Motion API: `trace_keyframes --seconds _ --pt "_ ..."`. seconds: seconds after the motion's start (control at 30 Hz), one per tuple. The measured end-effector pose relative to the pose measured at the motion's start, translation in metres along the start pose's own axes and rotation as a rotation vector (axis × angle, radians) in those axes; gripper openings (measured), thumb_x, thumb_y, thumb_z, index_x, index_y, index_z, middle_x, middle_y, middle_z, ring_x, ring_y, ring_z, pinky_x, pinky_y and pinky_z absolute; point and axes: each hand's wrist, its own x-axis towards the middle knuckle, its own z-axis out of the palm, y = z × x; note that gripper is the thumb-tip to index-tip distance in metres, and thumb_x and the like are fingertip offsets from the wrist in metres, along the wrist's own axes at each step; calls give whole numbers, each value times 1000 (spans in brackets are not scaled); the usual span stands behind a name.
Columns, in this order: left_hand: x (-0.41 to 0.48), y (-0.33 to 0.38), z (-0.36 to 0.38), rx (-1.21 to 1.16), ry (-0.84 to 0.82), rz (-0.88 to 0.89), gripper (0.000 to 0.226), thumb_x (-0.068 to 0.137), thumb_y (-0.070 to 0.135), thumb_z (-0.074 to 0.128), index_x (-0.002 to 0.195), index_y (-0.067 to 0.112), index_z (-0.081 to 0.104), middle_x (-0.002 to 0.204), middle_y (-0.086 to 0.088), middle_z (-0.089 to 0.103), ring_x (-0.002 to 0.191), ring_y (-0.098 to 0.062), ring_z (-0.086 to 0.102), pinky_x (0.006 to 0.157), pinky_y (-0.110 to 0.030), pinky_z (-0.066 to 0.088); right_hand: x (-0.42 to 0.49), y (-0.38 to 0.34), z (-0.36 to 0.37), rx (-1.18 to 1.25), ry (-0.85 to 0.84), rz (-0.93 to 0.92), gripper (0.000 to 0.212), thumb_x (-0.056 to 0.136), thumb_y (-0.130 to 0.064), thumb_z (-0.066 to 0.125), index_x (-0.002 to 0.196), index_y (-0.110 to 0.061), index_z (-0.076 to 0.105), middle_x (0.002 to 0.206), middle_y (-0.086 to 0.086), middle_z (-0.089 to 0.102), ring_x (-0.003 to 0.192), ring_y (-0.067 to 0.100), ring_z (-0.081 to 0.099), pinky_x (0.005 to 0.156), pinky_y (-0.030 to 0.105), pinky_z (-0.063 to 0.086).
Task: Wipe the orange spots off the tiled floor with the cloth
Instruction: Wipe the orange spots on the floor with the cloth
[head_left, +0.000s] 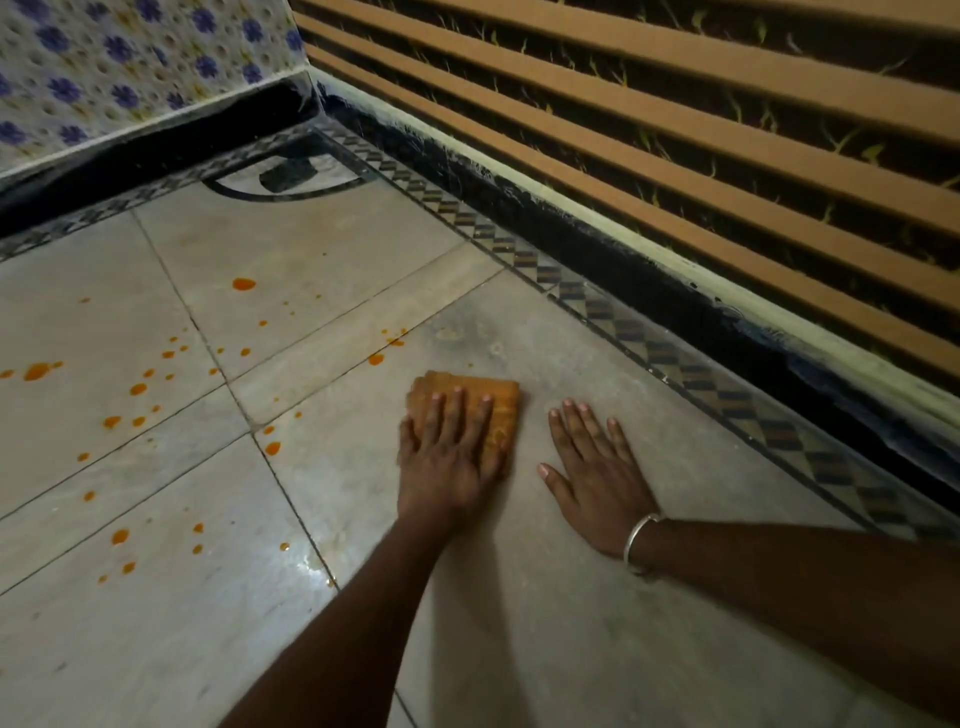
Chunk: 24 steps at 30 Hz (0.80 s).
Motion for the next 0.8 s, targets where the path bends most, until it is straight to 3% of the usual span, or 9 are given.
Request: trace_keyframes --seconds 0.13,0.27,0.4,0.6,0.8 --pt "-32 -2 8 -25 20 -152 87 82 78 -24 160 39 -23 169 -2 -30 156 -26 -29 125 -57 -15 1 0 -2 10 -1 -6 72 100 -55 16 161 -16 9 168 8 8 155 23 4 125 50 9" --pt "-46 33 17 -58 -7 -129 84 87 79 -18 159 37 -26 164 0 -39 153 -26 -37 122 -57 -23 -1 -1 0 -15 9 -75 65 102 -49 18 160 -19 13 168 7 9 155 23 5 123 52 13" --pt "-8 21 12 -11 16 -18 75 97 74 0 162 40 -17 170 1 -27 157 -25 -26 125 -57 -16 0 -1 -1 -24 0 -115 65 103 -49 20 160 -19 14 168 6 12 155 22 6 124 50 13" --pt "-19 -24 6 -87 80 -268 81 95 73 2 164 34 -12 173 -3 -20 158 -24 -22 127 -56 -10 0 0 -4 -6 -20 -109 66 102 -51 18 161 -21 13 168 4 11 155 21 7 124 49 12" --pt "-84 35 34 -106 123 -285 79 99 71 2 164 30 -15 171 -5 -25 157 -26 -27 125 -58 -15 -1 -1 -3 -16 -13 -112 65 102 -50 18 160 -20 14 168 5 11 155 22 8 124 50 14"
